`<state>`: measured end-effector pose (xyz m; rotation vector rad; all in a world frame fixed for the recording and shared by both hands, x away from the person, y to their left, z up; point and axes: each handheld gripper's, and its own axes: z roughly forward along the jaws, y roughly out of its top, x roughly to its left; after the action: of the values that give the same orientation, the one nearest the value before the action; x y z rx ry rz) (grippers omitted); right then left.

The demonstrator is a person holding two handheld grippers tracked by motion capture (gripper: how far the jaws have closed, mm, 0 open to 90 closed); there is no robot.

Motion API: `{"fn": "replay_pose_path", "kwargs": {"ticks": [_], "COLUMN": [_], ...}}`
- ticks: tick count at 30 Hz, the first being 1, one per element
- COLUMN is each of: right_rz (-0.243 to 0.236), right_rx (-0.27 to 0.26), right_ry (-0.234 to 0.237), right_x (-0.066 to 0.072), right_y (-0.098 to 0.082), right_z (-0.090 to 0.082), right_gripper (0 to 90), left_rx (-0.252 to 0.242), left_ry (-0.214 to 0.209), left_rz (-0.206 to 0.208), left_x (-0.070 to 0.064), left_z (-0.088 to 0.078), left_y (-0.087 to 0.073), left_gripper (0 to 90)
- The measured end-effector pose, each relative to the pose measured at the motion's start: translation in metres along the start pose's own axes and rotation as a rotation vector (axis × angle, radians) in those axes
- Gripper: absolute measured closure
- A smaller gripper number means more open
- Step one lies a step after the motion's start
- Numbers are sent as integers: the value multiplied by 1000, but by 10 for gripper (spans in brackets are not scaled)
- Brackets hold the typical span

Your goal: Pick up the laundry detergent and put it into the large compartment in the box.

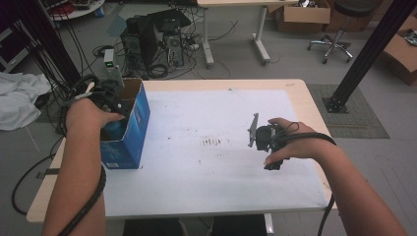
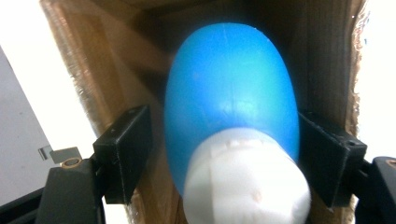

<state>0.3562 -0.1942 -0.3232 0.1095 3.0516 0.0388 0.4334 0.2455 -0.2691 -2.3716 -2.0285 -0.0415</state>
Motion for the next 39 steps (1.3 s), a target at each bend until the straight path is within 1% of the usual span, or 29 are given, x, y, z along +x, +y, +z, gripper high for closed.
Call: {"fn": "replay_pose_path", "kwargs": {"ticks": [4,5,6,7,13,20,24,26,27,29,33,36,39], "right_rz": [4,5,4,3,1,-3,-7,-4,-5,-5,-6,-5,-7], "right_rx": [-3,-3,-5,-5,-7,-11,-14,-14,-13,-14,-12,-15,-11], "right_ry": [-10,-12,-11,-10,-11,-16,-14,-16,-17,-18,-20,-21,-24], "right_x": [0,0,0,0,1,2,2,2,2,3,3,3,3], "right_y": [-1,-1,-1,-1,0,0,-1,-1,-1,-1,0,0,0], "right_z": [-2,-2,-2,-3,-4,-5,-7,-7,-8,-8,-9,-11,-12], "right_gripper": [165,165,165,165,165,165,165,165,165,165,165,165,165], "left_rx": [-2,0,5,8,-7,-14,-42,-45,-45,-50,-55,-44,-52], "left_ry": [0,-9,-9,0,6,26,46,50,59,62,69,72,81], "left_rz": [3,-5,-7,2,1,14,14,22,23,24,43,62,77], "left_x": [0,0,-1,-1,-4,-9,-12,-13,-14,-15,-18,-23,-27], "left_z": [-3,-4,-5,-7,-18,-29,-35,-39,-40,-44,-50,-55,-62], "left_y": [-2,-2,-2,-3,-6,-8,-8,-9,-9,-10,-12,-14,-17], "left_gripper": [229,215,198,195,169,163,153,149,133,121,106,77,74]}}
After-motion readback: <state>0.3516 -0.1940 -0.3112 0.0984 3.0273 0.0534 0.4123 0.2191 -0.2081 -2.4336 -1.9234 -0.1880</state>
